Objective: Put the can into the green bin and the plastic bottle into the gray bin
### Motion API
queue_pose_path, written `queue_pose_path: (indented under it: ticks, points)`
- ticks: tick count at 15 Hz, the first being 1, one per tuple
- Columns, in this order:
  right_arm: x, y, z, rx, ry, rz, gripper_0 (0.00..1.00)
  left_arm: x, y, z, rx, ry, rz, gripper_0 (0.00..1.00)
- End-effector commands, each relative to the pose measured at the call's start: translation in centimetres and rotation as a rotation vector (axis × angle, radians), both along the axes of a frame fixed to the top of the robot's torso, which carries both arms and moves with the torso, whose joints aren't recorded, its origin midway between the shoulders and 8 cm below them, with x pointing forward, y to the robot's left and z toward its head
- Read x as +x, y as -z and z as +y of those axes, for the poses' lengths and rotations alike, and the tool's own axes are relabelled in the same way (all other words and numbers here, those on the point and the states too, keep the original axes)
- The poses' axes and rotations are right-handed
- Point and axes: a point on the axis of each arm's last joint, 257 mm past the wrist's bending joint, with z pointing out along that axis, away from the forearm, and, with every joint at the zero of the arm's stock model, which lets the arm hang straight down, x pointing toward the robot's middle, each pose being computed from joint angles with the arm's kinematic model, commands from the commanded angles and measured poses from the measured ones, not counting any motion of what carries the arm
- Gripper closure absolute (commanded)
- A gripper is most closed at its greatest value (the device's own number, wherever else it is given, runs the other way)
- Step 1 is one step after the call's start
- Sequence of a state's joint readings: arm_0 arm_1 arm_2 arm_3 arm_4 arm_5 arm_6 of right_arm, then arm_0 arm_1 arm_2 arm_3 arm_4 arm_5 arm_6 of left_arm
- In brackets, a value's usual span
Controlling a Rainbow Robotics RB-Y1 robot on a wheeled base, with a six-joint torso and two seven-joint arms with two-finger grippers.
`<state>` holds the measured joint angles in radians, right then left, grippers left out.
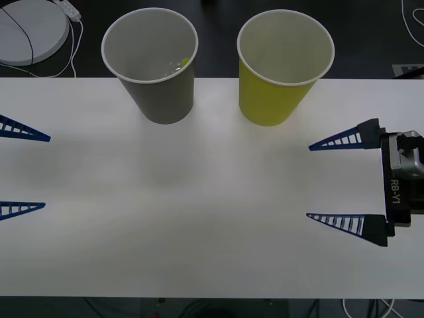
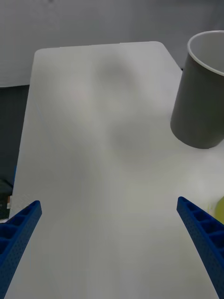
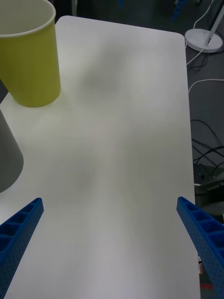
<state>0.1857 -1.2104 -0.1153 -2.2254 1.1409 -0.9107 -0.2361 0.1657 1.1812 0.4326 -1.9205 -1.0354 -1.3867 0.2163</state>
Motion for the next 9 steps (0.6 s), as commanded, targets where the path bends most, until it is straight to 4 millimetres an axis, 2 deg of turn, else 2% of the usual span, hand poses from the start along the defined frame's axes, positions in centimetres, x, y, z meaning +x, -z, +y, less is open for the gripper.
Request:
queue_pose_path:
  ticks: [1,9]
  points:
    - [-0.60,0.22,0.12,0.013,-0.006,0.016,0.00,0.00,0.00,0.00,0.000,0.000,0.000,0.00]
    - [-1.02,0.57,0.06,0.022,-0.005,0.039,0.00,0.00,0.00,0.00,0.000,0.000,0.000,0.00]
